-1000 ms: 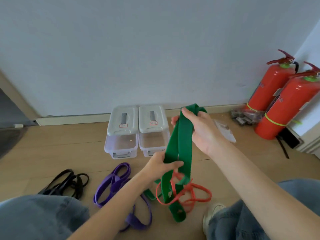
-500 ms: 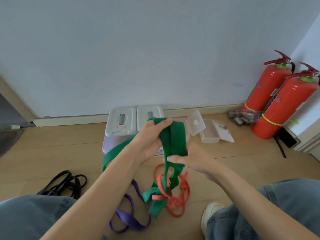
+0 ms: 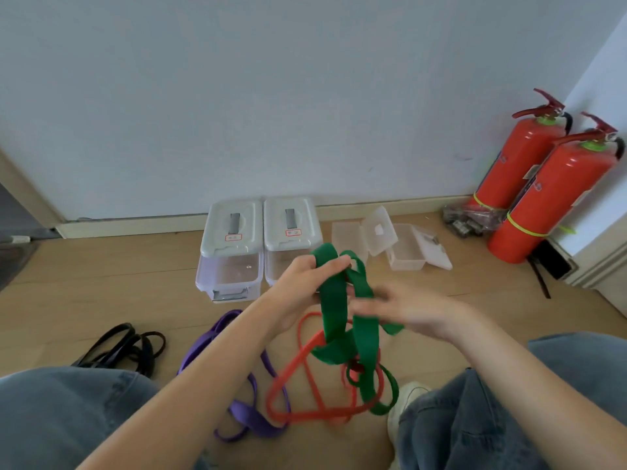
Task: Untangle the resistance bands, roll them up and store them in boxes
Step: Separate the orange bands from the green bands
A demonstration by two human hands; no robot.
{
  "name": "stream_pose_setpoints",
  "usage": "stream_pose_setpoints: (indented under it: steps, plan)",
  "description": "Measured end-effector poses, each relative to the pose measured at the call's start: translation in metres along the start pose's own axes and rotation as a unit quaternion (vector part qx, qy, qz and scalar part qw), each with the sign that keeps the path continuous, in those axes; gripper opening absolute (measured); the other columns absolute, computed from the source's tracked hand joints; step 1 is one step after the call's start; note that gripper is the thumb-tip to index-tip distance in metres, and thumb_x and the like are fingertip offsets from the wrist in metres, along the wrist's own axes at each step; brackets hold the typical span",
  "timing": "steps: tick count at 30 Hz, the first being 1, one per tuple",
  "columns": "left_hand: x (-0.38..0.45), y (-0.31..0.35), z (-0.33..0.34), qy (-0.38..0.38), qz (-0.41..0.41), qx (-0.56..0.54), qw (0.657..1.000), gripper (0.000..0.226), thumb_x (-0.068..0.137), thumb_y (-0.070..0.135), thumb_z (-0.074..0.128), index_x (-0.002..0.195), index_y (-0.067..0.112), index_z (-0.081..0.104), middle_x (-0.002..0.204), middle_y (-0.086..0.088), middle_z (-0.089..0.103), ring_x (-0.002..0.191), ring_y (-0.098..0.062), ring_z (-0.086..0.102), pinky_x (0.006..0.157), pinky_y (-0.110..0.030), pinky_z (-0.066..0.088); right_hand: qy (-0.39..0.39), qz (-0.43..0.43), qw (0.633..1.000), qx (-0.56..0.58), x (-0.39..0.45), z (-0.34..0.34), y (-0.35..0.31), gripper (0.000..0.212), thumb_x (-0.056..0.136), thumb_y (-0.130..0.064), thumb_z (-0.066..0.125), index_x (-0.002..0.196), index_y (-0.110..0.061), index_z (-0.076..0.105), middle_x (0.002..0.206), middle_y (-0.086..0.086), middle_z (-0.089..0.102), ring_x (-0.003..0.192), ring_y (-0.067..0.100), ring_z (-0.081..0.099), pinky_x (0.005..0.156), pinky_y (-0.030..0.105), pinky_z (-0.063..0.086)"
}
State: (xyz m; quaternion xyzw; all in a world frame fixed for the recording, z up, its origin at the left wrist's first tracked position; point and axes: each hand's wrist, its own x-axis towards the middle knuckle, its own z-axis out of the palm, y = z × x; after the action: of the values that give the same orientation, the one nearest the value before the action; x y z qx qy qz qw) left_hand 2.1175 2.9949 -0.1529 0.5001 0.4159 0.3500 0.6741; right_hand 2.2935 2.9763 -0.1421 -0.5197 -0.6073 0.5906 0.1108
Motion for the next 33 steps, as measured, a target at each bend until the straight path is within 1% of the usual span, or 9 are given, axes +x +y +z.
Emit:
stream_pose_setpoints:
  steps: [6,9,12,16,18,22,27,31,33]
  plan:
    - [0.012,0.013,-0.001,0.014,-0.013,-0.072,0.997,0.022,0.090,0.024,0.058,0.099,0.004,0.064,0.089,-0.007,0.073,0.079,-0.015,0.070,0.067,-0.025,0.056,0.134,-0.073,0.986,0.065,0.004,0.001,-0.001,0.018,0.077,-0.017,0.074,0.094,-0.017,0.068,0.081,0.000,0.074,0.078,0.013,0.070,0.063,0.016,0.052]
    - [0.006,0.006,-0.007,-0.078,-0.036,0.100,0.991,0.048,0.076,0.053,0.062,0.114,0.023,0.059,0.109,0.004,0.069,0.101,-0.013,0.065,0.089,-0.030,0.052,0.189,-0.100,0.967,0.137,0.005,-0.009,-0.009,0.011,0.079,-0.016,0.072,0.088,-0.011,0.067,0.074,0.002,0.072,0.072,0.017,0.068,0.066,0.022,0.054]
    - [-0.002,-0.020,-0.015,-0.100,-0.090,0.143,0.980,0.033,0.075,0.043,0.070,0.102,0.028,0.059,0.104,0.007,0.069,0.093,-0.008,0.067,0.077,-0.021,0.054,0.192,-0.090,0.948,0.239,0.008,-0.023,-0.023,0.008,0.082,-0.009,0.067,0.079,-0.003,0.062,0.060,0.003,0.064,0.057,0.016,0.057,0.054,0.022,0.050]
    - [0.002,-0.033,-0.035,0.046,-0.176,0.090,0.979,0.005,0.091,0.011,0.057,0.087,0.008,0.057,0.072,-0.004,0.067,0.065,-0.012,0.067,0.059,-0.023,0.054,0.267,-0.067,0.956,0.106,0.017,-0.054,-0.032,0.023,0.083,-0.013,0.068,0.098,0.002,0.061,0.062,0.002,0.069,0.057,0.014,0.064,0.057,0.027,0.056]
    - [0.004,-0.029,-0.037,0.073,-0.196,0.063,0.976,0.008,0.093,0.010,0.052,0.087,0.006,0.053,0.060,-0.003,0.065,0.051,-0.011,0.064,0.048,-0.021,0.050,0.281,-0.010,0.956,-0.078,0.023,-0.064,-0.024,0.036,0.084,-0.029,0.067,0.105,-0.001,0.060,0.080,0.005,0.072,0.069,0.016,0.066,0.069,0.033,0.056]
    - [0.010,-0.014,-0.030,0.085,-0.159,-0.038,0.983,0.013,0.095,0.011,0.049,0.086,0.005,0.055,0.057,-0.006,0.067,0.051,-0.014,0.065,0.046,-0.021,0.050,0.136,0.183,0.865,-0.447,0.039,-0.054,0.007,0.065,0.082,-0.044,0.066,0.131,-0.008,0.045,0.122,0.009,0.058,0.097,0.023,0.058,0.075,0.031,0.046]
    - [0.019,0.020,-0.021,0.054,-0.116,-0.127,0.984,0.018,0.096,0.013,0.043,0.090,0.004,0.057,0.070,-0.008,0.063,0.055,-0.013,0.060,0.048,-0.019,0.052,-0.098,-0.011,0.950,-0.296,0.052,-0.027,0.012,0.089,0.073,-0.041,0.076,0.145,-0.017,0.030,0.150,-0.002,0.033,0.136,0.015,0.032,0.112,0.035,0.029]
    - [0.023,0.037,-0.027,0.067,-0.073,-0.192,0.976,0.025,0.100,0.020,0.038,0.094,0.003,0.055,0.069,-0.009,0.064,0.054,-0.014,0.061,0.051,-0.022,0.054,-0.024,-0.029,0.991,-0.127,0.053,0.001,0.016,0.046,0.081,-0.039,0.068,0.116,-0.011,0.061,0.112,0.002,0.067,0.103,0.013,0.062,0.095,0.029,0.046]
    - [0.023,0.033,-0.034,0.073,-0.076,-0.212,0.971,0.036,0.100,0.032,0.036,0.108,0.002,0.055,0.090,-0.014,0.066,0.076,-0.021,0.064,0.068,-0.029,0.056,0.045,-0.038,0.998,0.027,0.049,-0.010,0.009,0.029,0.091,-0.023,0.059,0.108,0.000,0.061,0.091,0.013,0.066,0.078,0.017,0.066,0.078,0.028,0.055]
